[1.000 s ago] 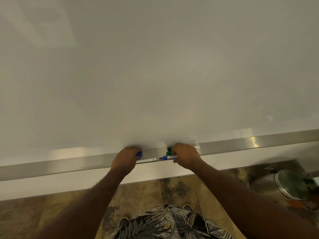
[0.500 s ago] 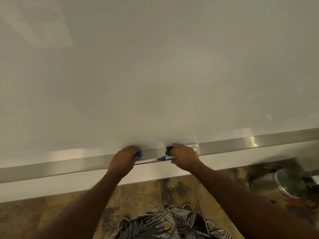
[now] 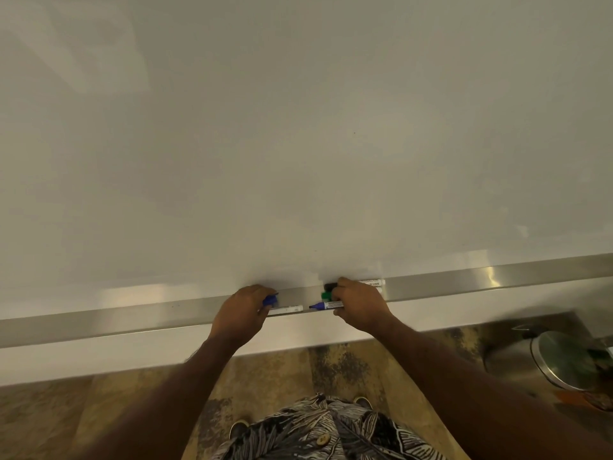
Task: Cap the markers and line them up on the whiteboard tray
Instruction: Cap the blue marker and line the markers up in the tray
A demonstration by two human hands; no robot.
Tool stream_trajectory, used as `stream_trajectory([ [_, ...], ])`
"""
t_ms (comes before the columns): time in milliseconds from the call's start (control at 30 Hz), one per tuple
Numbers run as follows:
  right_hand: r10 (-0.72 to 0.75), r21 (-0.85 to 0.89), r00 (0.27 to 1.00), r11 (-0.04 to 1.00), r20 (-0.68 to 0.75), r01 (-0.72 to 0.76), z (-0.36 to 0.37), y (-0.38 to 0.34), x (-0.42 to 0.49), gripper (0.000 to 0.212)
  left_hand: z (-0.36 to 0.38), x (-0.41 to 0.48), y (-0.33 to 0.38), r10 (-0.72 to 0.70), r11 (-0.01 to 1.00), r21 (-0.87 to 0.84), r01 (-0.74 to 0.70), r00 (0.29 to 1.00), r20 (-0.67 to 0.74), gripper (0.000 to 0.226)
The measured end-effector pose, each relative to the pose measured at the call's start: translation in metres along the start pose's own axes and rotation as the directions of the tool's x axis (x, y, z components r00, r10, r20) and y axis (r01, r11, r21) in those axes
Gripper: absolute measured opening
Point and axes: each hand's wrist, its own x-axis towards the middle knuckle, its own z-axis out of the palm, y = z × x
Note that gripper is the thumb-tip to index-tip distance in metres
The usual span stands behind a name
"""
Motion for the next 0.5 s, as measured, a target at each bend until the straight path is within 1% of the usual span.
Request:
stream_trajectory([
  [100,0.003,0.008,1.000,1.000,0.003,-0.003,0.0003,-0.0008,0.0002,0.030,0.0001,-0.0001,-0.0004,-0.002,1.000,-0.020,0.002,1.000,0.007,0.029],
  [333,0.028,0.077,0.999,0.997,-0.043,-0.025,0.0006,0.0006,-0.0017,0.027,0.0004,-0.0009,0.0001,-0.017,0.997,-0.078,0.016,1.000,-0.012,0.030],
  [433,-0.002,0.096,0.995,0.995,-0.100,0.011,-0.0010,0.0018,-0.0039,0.025,0.0012,-0.0019,0.0006,-0.028,0.995,-0.095,0.024,0.999,-0.034,0.029],
  [500,-0.026,0.139,0.985,0.989,-0.170,0.050,-0.0056,0.0032,-0.0055,0.023,0.0007,-0.0004,0.0015,-0.064,0.984,-0.169,0.056,0.997,-0.039,0.029],
])
